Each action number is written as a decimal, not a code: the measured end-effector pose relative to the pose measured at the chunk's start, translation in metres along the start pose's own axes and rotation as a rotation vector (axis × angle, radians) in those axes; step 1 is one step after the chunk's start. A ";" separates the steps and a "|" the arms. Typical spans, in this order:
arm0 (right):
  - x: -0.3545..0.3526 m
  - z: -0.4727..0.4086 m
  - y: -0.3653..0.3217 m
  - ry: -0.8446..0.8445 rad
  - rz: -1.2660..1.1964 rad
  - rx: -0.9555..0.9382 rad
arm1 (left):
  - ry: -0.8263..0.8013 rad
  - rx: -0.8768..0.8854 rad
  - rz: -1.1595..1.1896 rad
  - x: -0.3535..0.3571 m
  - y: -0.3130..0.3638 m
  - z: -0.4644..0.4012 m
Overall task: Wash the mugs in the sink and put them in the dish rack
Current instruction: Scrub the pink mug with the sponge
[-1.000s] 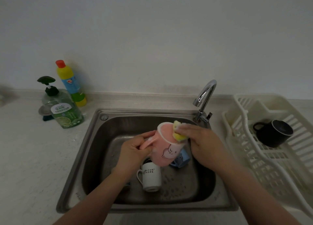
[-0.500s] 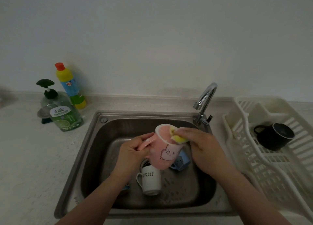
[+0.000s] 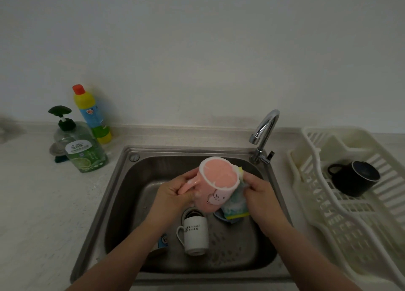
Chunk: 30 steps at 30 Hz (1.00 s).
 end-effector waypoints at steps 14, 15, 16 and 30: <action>-0.002 -0.001 -0.057 0.012 0.455 -0.299 | -0.052 0.072 -0.040 0.007 -0.005 -0.001; 0.001 -0.002 -0.065 0.027 0.565 -0.390 | -0.029 0.072 -0.067 0.004 -0.006 -0.002; 0.008 0.002 -0.072 0.033 0.729 -0.479 | -0.018 0.077 -0.079 0.002 -0.005 -0.003; 0.046 0.020 -0.080 -0.137 1.248 -0.668 | -0.034 0.004 -0.154 -0.006 -0.023 0.002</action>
Point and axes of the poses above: each hand's wrist, its own z-axis away from the middle knuckle, its own x-axis out of the palm, y = z × x, the point moved 9 cm from there along -z, towards the middle knuckle, and after that the axes turned 11 degrees about -y, right-handed, at the moved point
